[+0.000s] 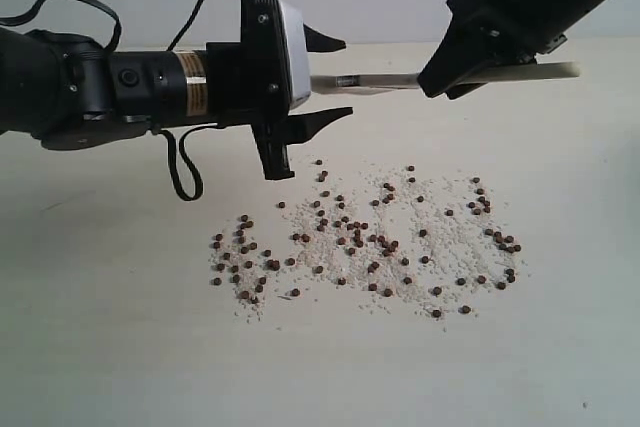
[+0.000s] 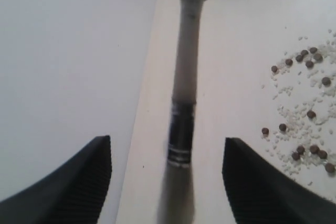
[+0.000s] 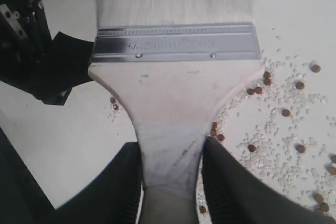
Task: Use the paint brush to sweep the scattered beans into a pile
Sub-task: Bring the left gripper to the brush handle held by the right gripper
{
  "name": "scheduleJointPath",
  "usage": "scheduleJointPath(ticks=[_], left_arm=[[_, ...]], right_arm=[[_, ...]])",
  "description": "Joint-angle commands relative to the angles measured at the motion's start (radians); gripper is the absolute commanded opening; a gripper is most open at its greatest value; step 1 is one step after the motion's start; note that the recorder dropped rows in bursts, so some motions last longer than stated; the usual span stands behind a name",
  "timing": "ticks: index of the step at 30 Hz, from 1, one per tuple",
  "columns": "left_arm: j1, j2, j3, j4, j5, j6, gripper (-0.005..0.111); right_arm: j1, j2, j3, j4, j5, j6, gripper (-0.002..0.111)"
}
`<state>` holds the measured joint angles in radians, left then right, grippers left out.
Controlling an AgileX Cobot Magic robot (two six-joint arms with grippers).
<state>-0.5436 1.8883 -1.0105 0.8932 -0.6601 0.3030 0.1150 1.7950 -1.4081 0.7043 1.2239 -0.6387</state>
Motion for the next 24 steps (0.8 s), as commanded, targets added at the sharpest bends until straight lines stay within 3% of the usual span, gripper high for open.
scheduleJointPath(ticks=[1, 19, 24], left_arm=[[-0.004, 0.013, -0.018, -0.018, -0.050, 0.009, 0.061], [-0.004, 0.101, -0.097, -0.025, -0.062, -0.049, 0.060], [-0.004, 0.101, -0.097, -0.025, -0.064, -0.053, 0.050]], right_arm=[[0.001, 0.019, -0.005, 0.013, -0.003, -0.014, 0.000], [0.001, 0.015, -0.007, 0.020, -0.003, -0.066, 0.000], [0.001, 0.015, -0.007, 0.020, -0.003, -0.067, 0.000]])
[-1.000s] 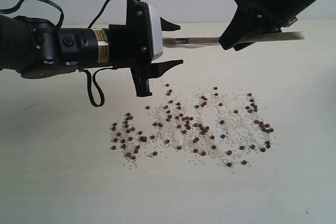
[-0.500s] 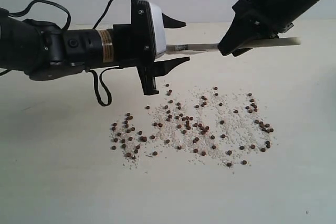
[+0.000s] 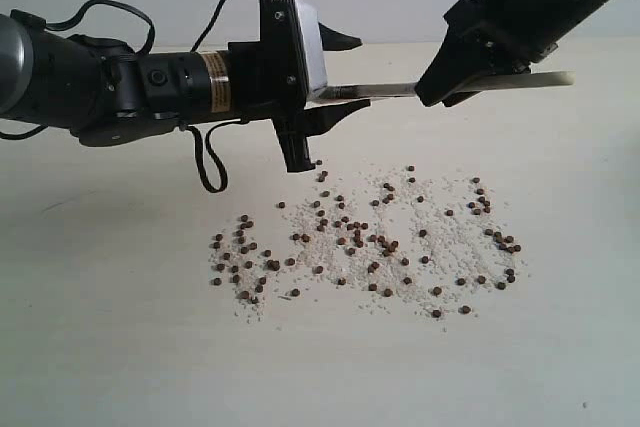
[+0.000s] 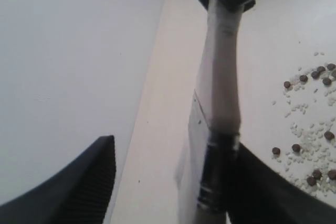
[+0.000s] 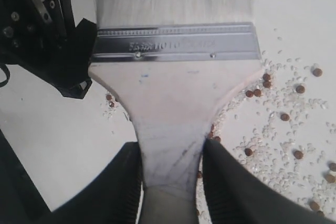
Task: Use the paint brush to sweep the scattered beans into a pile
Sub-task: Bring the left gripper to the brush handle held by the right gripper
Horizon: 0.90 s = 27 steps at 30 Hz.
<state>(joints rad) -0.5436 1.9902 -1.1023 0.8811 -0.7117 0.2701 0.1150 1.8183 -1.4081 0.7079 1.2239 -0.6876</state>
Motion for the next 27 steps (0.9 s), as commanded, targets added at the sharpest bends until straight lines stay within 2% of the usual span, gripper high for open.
scheduleJointPath(ticks=[1, 10, 20, 22, 25, 27], left_arm=[[-0.004, -0.001, -0.005, -0.013, -0.012, -0.020, 0.048], [-0.034, 0.053, -0.024, -0.013, 0.005, -0.020, 0.048], [-0.036, 0.059, -0.040, -0.029, 0.027, -0.020, 0.045], [-0.036, 0.059, -0.040, -0.030, 0.027, -0.020, 0.039], [-0.036, 0.059, -0.040, -0.032, 0.033, -0.020, 0.008], [-0.036, 0.059, -0.040, -0.032, 0.050, -0.020, 0.000]], right_arm=[[0.001, -0.008, -0.007, 0.016, -0.003, -0.018, 0.000], [0.001, -0.008, -0.007, 0.020, -0.003, -0.018, 0.000], [0.001, -0.008, -0.007, 0.016, -0.003, -0.018, 0.000], [0.001, -0.008, -0.007, 0.016, -0.003, -0.018, 0.000], [0.001, -0.008, -0.007, 0.014, -0.003, -0.018, 0.000], [0.001, -0.008, -0.007, 0.014, -0.003, -0.014, 0.000]])
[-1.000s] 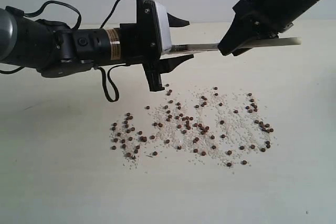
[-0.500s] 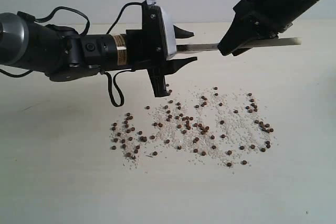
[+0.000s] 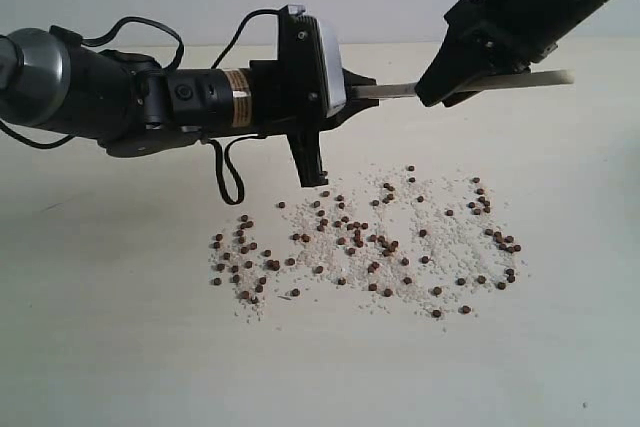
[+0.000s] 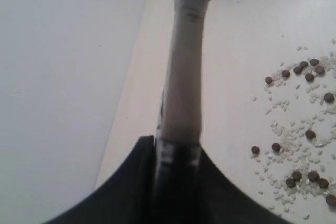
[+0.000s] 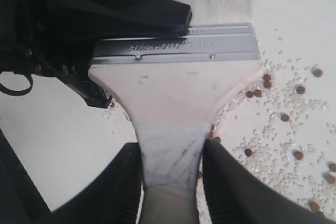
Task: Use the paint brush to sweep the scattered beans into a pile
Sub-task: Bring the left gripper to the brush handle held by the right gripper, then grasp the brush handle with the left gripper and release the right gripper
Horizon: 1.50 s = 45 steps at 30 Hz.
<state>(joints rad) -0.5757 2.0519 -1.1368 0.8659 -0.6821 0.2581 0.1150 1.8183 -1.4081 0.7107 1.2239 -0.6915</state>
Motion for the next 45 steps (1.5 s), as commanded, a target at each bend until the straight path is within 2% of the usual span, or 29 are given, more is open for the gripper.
scheduleJointPath(ticks=[1, 3, 9, 11, 14, 22, 28, 33, 37, 41, 45], left_arm=[[-0.004, -0.003, -0.006, -0.016, 0.031, -0.008, 0.001], [-0.004, -0.003, -0.006, -0.016, 0.055, -0.008, 0.001], [-0.007, -0.004, -0.006, -0.016, 0.083, -0.010, 0.000], [-0.007, -0.004, -0.006, -0.017, 0.088, -0.054, 0.000], [-0.007, -0.004, -0.006, -0.017, 0.151, -0.073, 0.000], [-0.007, -0.022, -0.006, -0.015, 0.156, -0.246, 0.000], [-0.005, -0.078, -0.006, 0.096, 0.154, -0.539, 0.000], [0.001, -0.107, -0.006, 0.215, 0.143, -0.806, 0.000], [0.027, -0.107, 0.021, 0.330, -0.006, -0.981, 0.000], [0.087, -0.107, 0.095, 0.330, -0.216, -1.010, 0.000], [0.137, -0.111, 0.160, 0.330, -0.308, -1.021, 0.000]], right_arm=[[0.001, -0.008, -0.007, 0.013, -0.003, -0.010, 0.000], [0.001, -0.008, -0.007, 0.015, -0.003, -0.008, 0.001], [0.001, -0.010, -0.007, 0.036, -0.003, 0.014, 0.040], [0.001, -0.025, -0.007, 0.032, -0.011, 0.014, 0.043], [0.001, -0.078, -0.007, 0.032, -0.122, 0.024, 0.043], [-0.001, -0.200, -0.001, -0.128, -0.354, 0.185, 0.042], [-0.001, -0.412, 0.157, -0.342, -0.766, 0.418, 0.018], [-0.001, -0.572, 0.349, -0.431, -0.979, 0.488, 0.004], [-0.001, -0.633, 0.519, -0.422, -1.103, 0.511, 0.002], [-0.001, -0.653, 0.683, -0.410, -1.241, 0.523, 0.002], [0.001, -0.688, 0.821, -0.369, -1.424, 0.595, 0.002]])
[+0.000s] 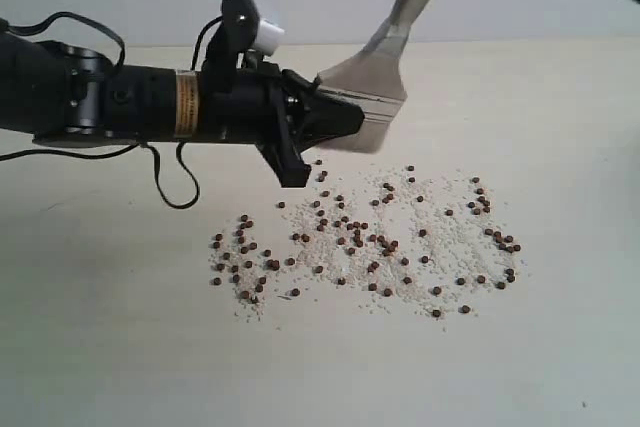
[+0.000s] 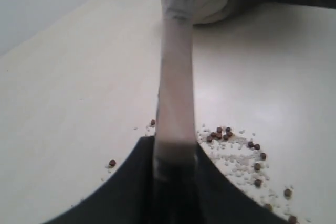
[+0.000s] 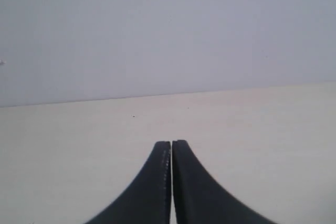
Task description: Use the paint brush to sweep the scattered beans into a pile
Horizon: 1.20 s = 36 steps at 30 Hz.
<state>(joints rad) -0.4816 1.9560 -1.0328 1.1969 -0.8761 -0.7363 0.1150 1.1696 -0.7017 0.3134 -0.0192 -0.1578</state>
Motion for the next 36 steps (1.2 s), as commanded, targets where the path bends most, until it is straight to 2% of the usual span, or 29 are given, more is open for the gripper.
scheduleJointPath(ticks=[1, 5, 8, 11, 13, 19, 23, 26, 33, 36], left_arm=[[0.051, -0.016, 0.067, -0.001, -0.133, -0.027, 0.000], [0.077, -0.016, 0.100, -0.003, -0.221, -0.027, 0.000], [0.077, -0.012, 0.102, -0.005, -0.273, -0.027, 0.000], [0.077, 0.000, 0.102, -0.014, -0.333, -0.022, 0.000], [0.077, 0.010, 0.102, -0.020, -0.345, -0.018, 0.000], [0.077, 0.054, 0.102, -0.060, -0.345, 0.003, 0.000], [0.077, 0.062, 0.102, -0.067, -0.345, 0.028, 0.000], [0.077, 0.063, 0.102, -0.086, -0.345, 0.028, 0.000], [0.077, 0.063, 0.102, -0.101, -0.345, 0.028, 0.000], [0.073, 0.063, 0.102, -0.101, -0.327, 0.028, 0.000]], right_arm=[[0.001, -0.047, 0.144, 0.029, -0.215, 0.085, 0.002], [0.001, -0.054, 0.204, -0.027, -0.291, 0.188, 0.002], [0.001, -0.050, 0.206, -0.230, -0.323, 0.348, 0.002], [0.001, -0.040, 0.206, -0.577, -0.417, 0.623, 0.002], [0.001, -0.025, 0.204, -0.704, -0.479, 0.745, 0.000], [0.001, 0.058, 0.156, -0.742, -0.458, 0.814, 0.000], [0.001, 0.112, 0.149, -0.911, -0.586, 0.923, 0.000], [0.001, 0.149, 0.147, -0.943, -0.669, 0.973, 0.000], [0.009, 0.214, 0.145, -1.030, -0.778, 0.966, 0.000], [0.070, 0.223, 0.145, -0.941, -0.783, 0.861, 0.000]])
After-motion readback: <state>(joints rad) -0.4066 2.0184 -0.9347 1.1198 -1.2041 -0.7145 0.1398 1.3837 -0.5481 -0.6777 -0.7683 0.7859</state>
